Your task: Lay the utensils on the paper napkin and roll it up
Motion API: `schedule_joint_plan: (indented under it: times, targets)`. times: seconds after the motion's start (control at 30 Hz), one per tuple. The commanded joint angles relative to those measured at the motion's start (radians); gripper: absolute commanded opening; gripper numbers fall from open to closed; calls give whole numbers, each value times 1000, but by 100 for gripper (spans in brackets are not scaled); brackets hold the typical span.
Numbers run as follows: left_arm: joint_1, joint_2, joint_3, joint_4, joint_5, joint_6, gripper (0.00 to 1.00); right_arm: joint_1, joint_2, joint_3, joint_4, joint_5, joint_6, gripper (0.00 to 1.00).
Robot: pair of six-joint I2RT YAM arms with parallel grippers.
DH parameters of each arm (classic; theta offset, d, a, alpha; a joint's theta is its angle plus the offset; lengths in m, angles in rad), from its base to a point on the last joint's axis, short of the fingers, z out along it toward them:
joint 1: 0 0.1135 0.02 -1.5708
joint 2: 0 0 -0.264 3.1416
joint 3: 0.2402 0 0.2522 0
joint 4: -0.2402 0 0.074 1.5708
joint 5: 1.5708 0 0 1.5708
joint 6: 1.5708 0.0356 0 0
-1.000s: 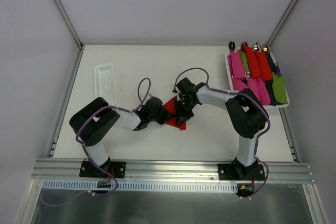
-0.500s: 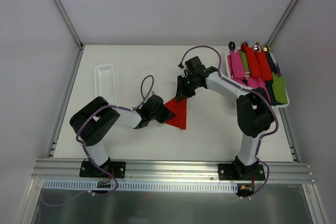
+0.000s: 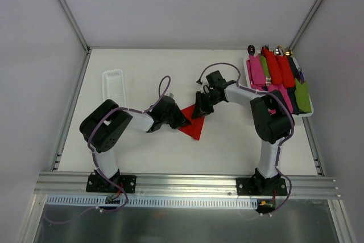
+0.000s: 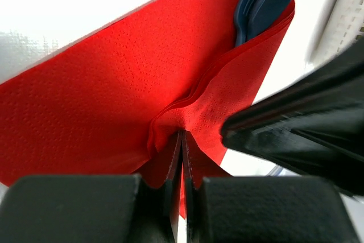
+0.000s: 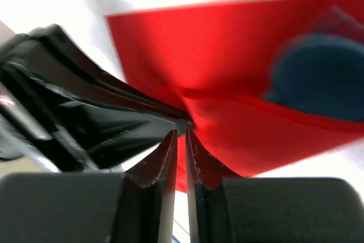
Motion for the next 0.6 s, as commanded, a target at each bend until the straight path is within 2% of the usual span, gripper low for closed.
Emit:
schedule_joint_plan:
  times: [0.0,0.57]
  targets:
    - [20,83,-77,-197,-67,48,0,-50,-76,-85,139,-102,72,14]
    - [22,86,-96,-167,-72,19,0,-75,-1,-95,198,-102,161,16]
